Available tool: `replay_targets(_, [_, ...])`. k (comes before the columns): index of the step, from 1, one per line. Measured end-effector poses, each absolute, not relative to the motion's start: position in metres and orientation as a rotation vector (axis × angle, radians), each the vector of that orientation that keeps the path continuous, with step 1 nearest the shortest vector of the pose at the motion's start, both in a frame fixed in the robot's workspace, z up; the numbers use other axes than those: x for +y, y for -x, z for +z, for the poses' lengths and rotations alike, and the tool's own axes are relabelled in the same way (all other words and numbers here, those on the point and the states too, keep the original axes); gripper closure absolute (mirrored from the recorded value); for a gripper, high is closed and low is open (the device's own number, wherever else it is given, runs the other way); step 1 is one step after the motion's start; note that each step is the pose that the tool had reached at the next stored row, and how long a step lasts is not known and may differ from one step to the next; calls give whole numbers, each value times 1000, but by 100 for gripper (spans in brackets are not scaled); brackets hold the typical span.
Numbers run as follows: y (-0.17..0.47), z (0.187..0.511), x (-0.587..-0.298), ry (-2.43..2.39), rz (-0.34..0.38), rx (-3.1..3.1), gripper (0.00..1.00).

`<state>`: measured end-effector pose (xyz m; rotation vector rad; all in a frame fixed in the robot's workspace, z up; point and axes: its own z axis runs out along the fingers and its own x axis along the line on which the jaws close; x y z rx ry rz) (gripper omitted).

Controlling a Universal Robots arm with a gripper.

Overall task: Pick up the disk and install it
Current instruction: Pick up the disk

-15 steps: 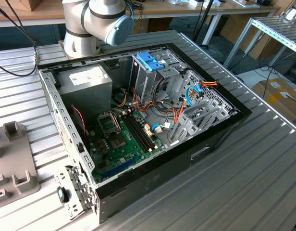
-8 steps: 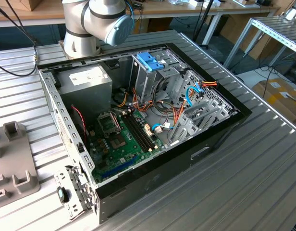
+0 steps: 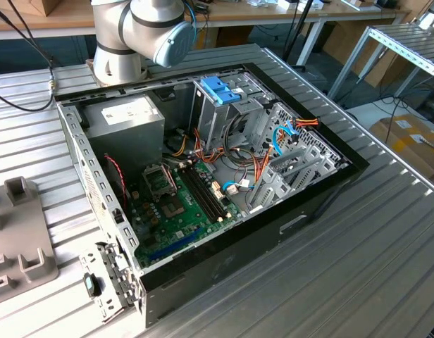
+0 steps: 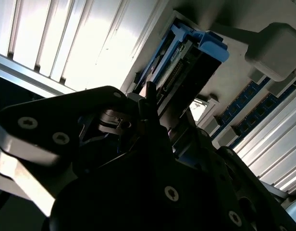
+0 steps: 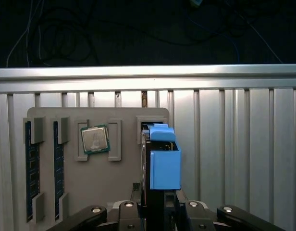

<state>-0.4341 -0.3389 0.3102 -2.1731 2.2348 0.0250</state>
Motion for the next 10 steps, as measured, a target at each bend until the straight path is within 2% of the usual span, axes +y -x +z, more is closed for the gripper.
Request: replay_targets(10, [434, 311, -339, 2173, 25, 2235, 65])
